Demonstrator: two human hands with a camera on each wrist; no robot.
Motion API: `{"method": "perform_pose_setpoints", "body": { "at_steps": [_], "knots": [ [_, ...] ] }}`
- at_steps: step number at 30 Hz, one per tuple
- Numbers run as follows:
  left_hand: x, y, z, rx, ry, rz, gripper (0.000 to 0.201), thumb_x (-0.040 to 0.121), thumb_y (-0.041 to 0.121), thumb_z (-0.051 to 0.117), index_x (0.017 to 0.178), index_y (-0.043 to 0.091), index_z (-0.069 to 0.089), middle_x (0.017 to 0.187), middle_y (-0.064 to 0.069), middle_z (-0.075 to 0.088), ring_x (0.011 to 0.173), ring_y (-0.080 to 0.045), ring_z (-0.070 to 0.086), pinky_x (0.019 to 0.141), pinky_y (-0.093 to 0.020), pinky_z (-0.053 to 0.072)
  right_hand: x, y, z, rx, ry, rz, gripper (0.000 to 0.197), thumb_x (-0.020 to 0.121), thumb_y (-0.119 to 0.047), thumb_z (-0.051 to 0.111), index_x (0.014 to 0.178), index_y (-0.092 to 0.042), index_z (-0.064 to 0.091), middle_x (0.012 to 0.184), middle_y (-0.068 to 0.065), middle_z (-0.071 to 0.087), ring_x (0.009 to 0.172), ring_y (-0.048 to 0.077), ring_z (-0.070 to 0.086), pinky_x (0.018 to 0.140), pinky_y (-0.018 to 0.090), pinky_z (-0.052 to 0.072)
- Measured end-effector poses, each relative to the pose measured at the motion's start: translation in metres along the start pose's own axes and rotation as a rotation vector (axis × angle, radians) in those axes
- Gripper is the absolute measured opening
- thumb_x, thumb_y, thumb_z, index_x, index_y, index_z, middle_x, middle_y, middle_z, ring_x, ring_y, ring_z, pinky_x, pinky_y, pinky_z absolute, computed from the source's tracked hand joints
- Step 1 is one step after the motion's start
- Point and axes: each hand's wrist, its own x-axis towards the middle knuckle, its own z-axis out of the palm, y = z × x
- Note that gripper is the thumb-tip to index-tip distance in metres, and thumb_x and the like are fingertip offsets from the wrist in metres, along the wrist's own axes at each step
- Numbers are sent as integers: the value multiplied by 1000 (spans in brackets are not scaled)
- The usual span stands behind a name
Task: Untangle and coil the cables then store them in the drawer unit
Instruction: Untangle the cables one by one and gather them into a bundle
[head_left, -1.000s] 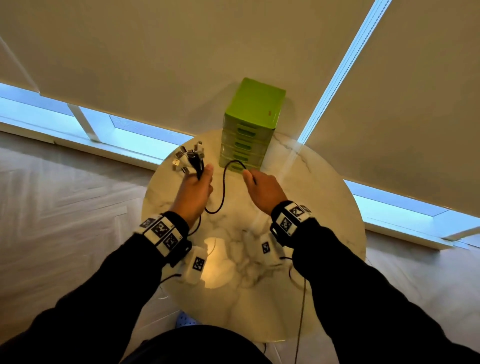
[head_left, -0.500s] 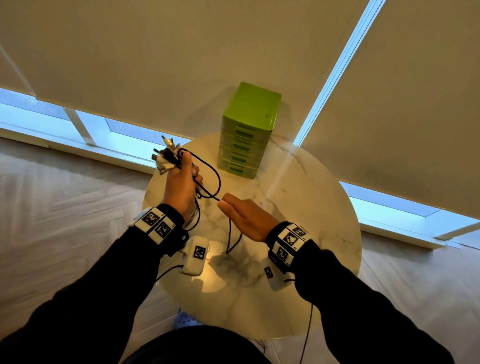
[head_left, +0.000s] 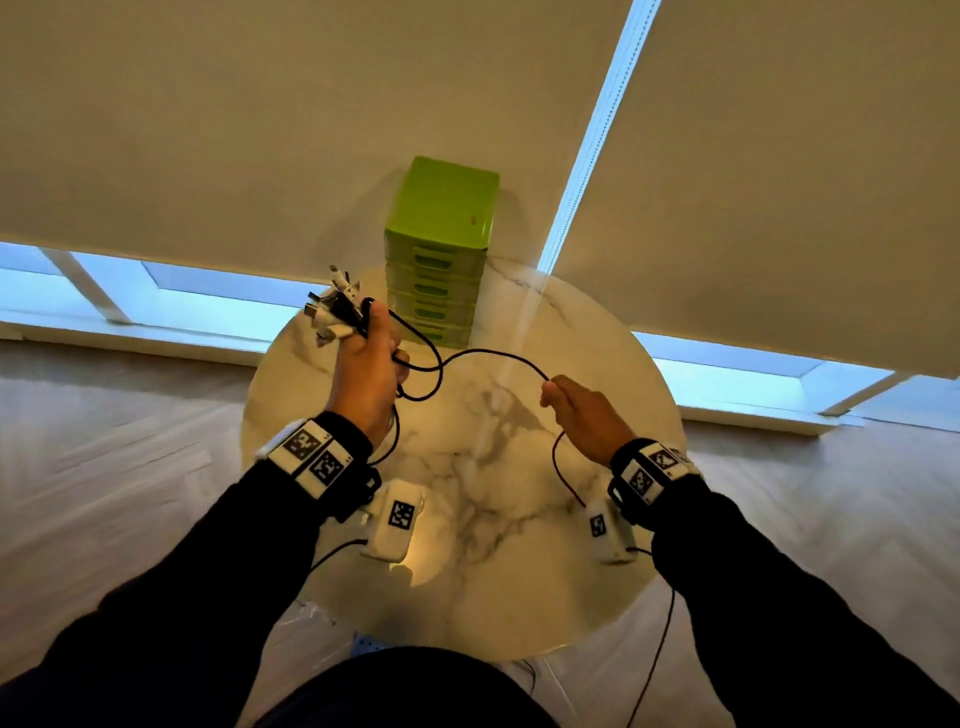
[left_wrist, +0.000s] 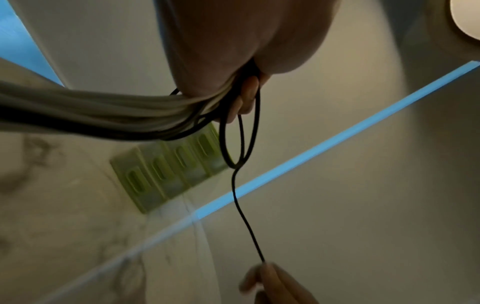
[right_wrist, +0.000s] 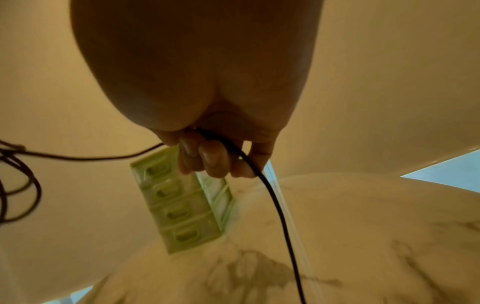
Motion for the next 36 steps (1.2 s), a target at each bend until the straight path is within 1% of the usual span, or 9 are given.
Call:
{"method": "perform_pose_setpoints", "body": {
  "at_steps": [5,11,16,20,22,25,30,34,36],
  "knots": [
    [-26,-14,65,-28,-191,-82,29,107,34,42,80,25,41,60,9,33,53,-7,29,49,-22,23,-27,33,-27,-25,162,111,33,107,-42,32,114,-22,58,83,13,66,78,37,62,74,41,49],
    [-52,-39,122,-71,-380,-305,25,102,12,40,79,22,41,59,8,41,51,-8,34,48,-20,24,-94,87,-54,-155,263,378,27,105,-42,31,109,-25,52,88,16,66,76,37,60,72,43,52],
    [-77,-74,149,9,-515,-396,25,95,4,34,74,17,38,64,4,43,53,-10,35,50,-23,24,-151,119,-51,45,50,554,17,101,-28,42,107,-27,58,88,13,68,78,32,67,71,36,53],
    [-100,-89,169,78,-625,-436,31,97,2,36,70,17,42,59,5,45,53,-11,37,47,-20,31,-173,109,-30,253,-105,456,25,93,-21,58,116,-30,59,92,0,71,86,13,69,85,30,55],
    [-109,-99,177,126,-674,-437,31,99,3,37,72,17,44,58,6,45,55,-11,39,48,-20,31,-174,95,-23,362,-134,375,27,91,-17,64,117,-22,59,99,1,71,91,9,66,88,25,53],
    [-114,-116,185,217,-744,-415,29,101,7,40,73,16,44,56,9,49,60,-12,43,51,-21,32,-172,76,-23,404,-26,306,19,94,-24,67,107,-12,61,102,5,68,96,15,64,87,27,50],
    [-101,-130,187,356,-851,-290,30,107,30,45,78,21,41,63,6,38,55,-10,35,57,-27,30,-181,78,-40,409,235,369,42,104,-48,38,85,-13,52,76,-2,53,67,10,51,66,26,47],
    [-83,-130,187,259,-749,-336,29,107,27,45,80,21,40,68,6,37,52,-8,33,55,-26,28,-196,108,-57,319,501,502,39,106,-44,35,73,-26,42,69,-7,48,62,10,44,65,30,38],
    [-77,-128,186,184,-703,-389,30,107,21,44,78,18,41,65,7,42,49,-8,35,53,-25,28,-203,137,-57,170,425,649,39,106,-46,35,78,-21,46,73,-2,55,69,19,52,69,34,40]
  ]
}}
